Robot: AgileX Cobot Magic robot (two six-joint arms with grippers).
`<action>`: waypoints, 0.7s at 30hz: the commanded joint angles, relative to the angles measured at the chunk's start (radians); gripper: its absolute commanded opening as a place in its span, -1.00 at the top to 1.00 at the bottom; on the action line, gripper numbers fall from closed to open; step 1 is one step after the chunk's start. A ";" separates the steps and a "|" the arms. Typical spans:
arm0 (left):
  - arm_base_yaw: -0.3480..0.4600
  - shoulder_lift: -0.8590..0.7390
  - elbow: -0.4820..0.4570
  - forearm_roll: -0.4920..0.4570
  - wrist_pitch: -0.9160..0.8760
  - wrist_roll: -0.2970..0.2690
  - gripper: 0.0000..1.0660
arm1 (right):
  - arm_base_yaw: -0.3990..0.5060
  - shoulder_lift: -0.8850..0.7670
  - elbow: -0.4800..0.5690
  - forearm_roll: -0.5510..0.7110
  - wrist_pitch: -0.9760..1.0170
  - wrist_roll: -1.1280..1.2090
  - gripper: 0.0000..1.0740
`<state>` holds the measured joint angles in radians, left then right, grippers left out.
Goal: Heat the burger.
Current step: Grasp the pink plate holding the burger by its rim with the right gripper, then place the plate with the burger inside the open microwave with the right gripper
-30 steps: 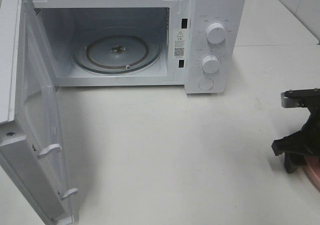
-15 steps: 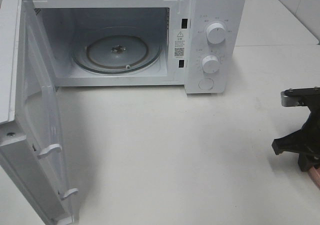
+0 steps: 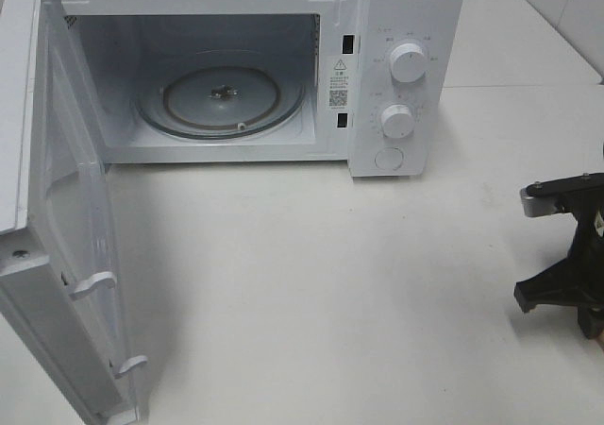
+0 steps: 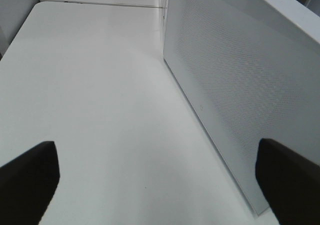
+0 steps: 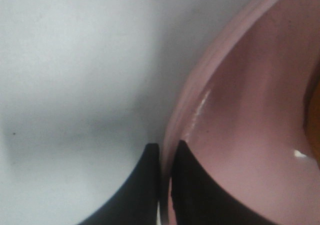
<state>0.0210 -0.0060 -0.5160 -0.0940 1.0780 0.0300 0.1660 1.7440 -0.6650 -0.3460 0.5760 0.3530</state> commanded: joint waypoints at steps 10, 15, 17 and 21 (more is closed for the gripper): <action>0.001 -0.023 -0.001 -0.004 -0.009 -0.003 -0.87 | 0.135 -0.080 0.009 -0.192 0.124 0.173 1.00; 0.001 -0.023 -0.001 -0.004 -0.009 -0.003 -0.87 | 0.186 -0.080 0.013 -0.222 0.169 0.191 1.00; 0.001 -0.023 -0.001 -0.004 -0.009 -0.003 -0.87 | 0.211 -0.080 0.017 -0.228 0.189 0.197 1.00; 0.001 -0.023 -0.001 -0.004 -0.009 -0.003 -0.87 | 0.273 -0.080 0.020 -0.245 0.227 0.223 1.00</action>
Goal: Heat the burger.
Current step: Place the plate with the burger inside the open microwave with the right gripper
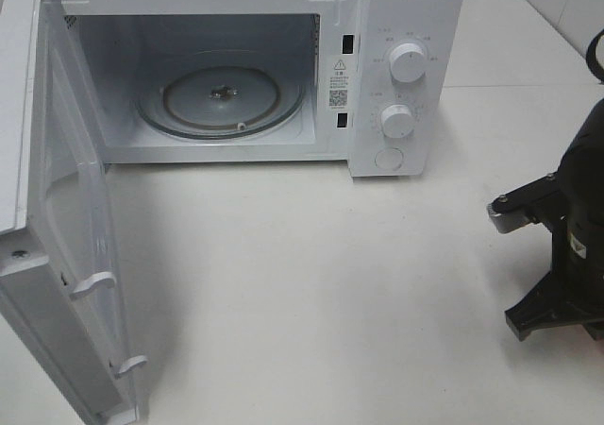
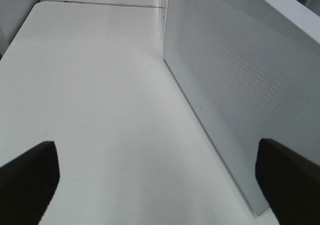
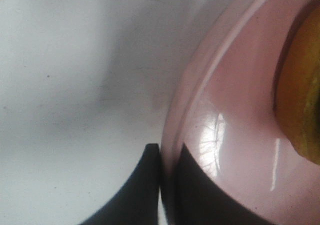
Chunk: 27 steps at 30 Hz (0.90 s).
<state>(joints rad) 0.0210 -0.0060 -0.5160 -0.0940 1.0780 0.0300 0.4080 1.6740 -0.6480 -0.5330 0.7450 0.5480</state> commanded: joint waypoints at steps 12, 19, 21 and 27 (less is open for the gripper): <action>0.001 -0.023 -0.001 -0.004 -0.009 -0.003 -0.87 | 0.155 -0.010 0.003 -0.063 0.130 0.041 1.00; 0.001 -0.023 -0.001 -0.004 -0.009 -0.003 -0.87 | 0.241 -0.010 0.003 -0.061 0.176 0.060 1.00; 0.001 -0.023 -0.001 -0.004 -0.009 -0.003 -0.87 | 0.253 -0.010 0.003 -0.060 0.183 0.065 1.00; 0.001 -0.023 -0.001 -0.004 -0.009 -0.003 -0.87 | 0.356 -0.010 0.003 -0.047 0.199 0.083 1.00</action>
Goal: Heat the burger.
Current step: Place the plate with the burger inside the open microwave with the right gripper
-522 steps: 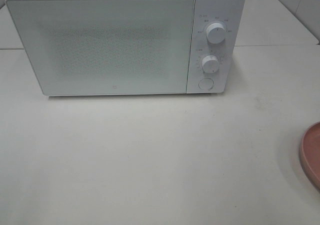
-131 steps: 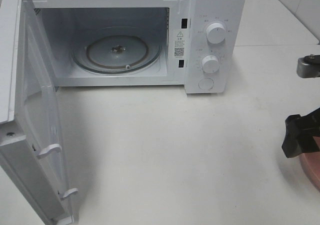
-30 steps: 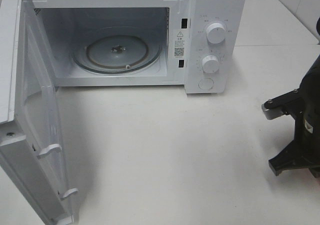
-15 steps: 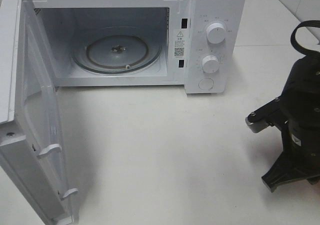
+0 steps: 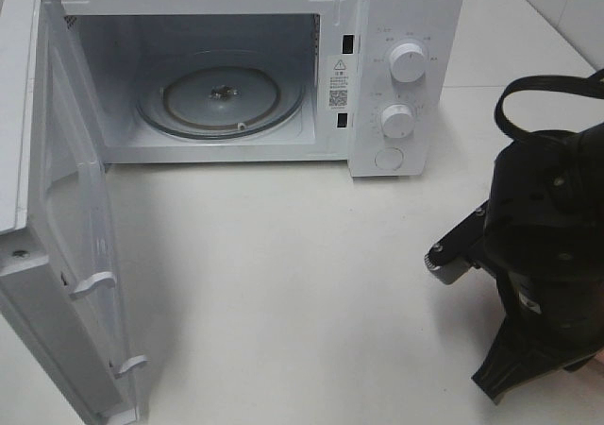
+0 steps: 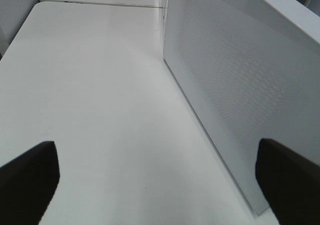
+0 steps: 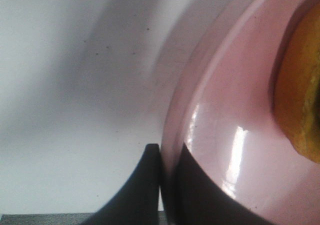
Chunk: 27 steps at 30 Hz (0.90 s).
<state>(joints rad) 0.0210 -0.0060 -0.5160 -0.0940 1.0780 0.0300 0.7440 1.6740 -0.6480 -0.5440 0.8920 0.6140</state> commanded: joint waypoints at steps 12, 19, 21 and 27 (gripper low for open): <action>0.001 -0.023 -0.001 -0.004 -0.009 -0.003 -0.87 | 0.181 -0.010 0.003 -0.034 0.081 0.021 1.00; 0.001 -0.023 -0.001 -0.004 -0.009 -0.003 -0.87 | 0.298 -0.010 0.003 -0.037 0.093 0.021 0.99; 0.001 -0.023 -0.001 -0.004 -0.009 -0.003 -0.87 | 0.327 -0.010 0.003 -0.042 0.101 0.021 0.99; 0.001 -0.023 -0.001 -0.004 -0.009 -0.003 -0.87 | 0.404 -0.010 0.003 -0.055 0.099 0.013 0.99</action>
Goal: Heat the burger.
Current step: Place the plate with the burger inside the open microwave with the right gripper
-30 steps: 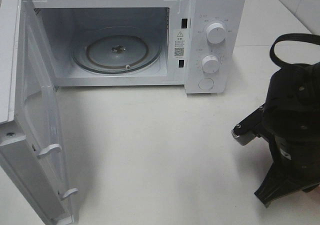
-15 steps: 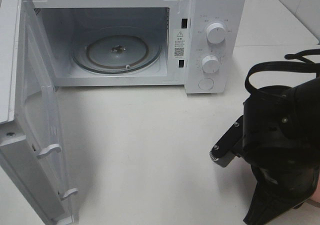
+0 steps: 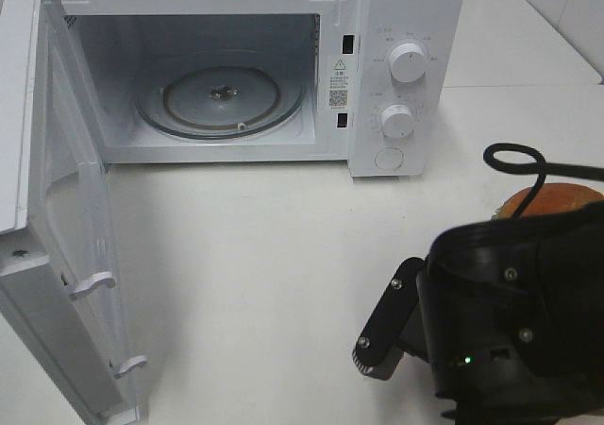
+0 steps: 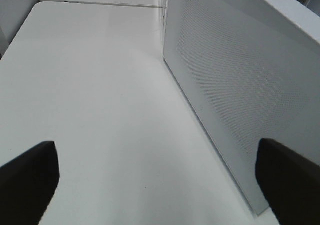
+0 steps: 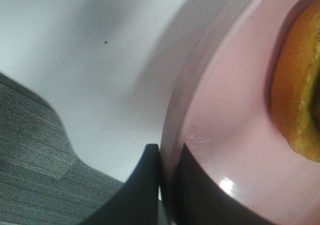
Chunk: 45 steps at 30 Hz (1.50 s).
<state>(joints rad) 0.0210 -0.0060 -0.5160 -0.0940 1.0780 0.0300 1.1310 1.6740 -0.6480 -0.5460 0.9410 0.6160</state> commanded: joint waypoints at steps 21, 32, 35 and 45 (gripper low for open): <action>0.001 -0.023 -0.001 -0.004 -0.009 -0.003 -0.87 | 0.226 -0.010 0.003 -0.139 0.016 -0.018 0.97; 0.001 -0.023 -0.001 -0.004 -0.009 -0.003 -0.87 | 0.246 -0.010 0.001 -0.187 -0.082 -0.122 0.97; 0.001 -0.023 -0.001 -0.004 -0.009 -0.003 -0.87 | 0.246 -0.010 0.001 -0.221 -0.112 -0.136 0.97; 0.001 -0.023 -0.001 -0.004 -0.009 -0.003 -0.87 | 0.245 -0.010 0.000 -0.363 -0.169 -0.155 0.97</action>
<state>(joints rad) 0.0210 -0.0060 -0.5160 -0.0940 1.0780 0.0300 1.3730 1.6740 -0.6480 -0.8500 0.7470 0.4660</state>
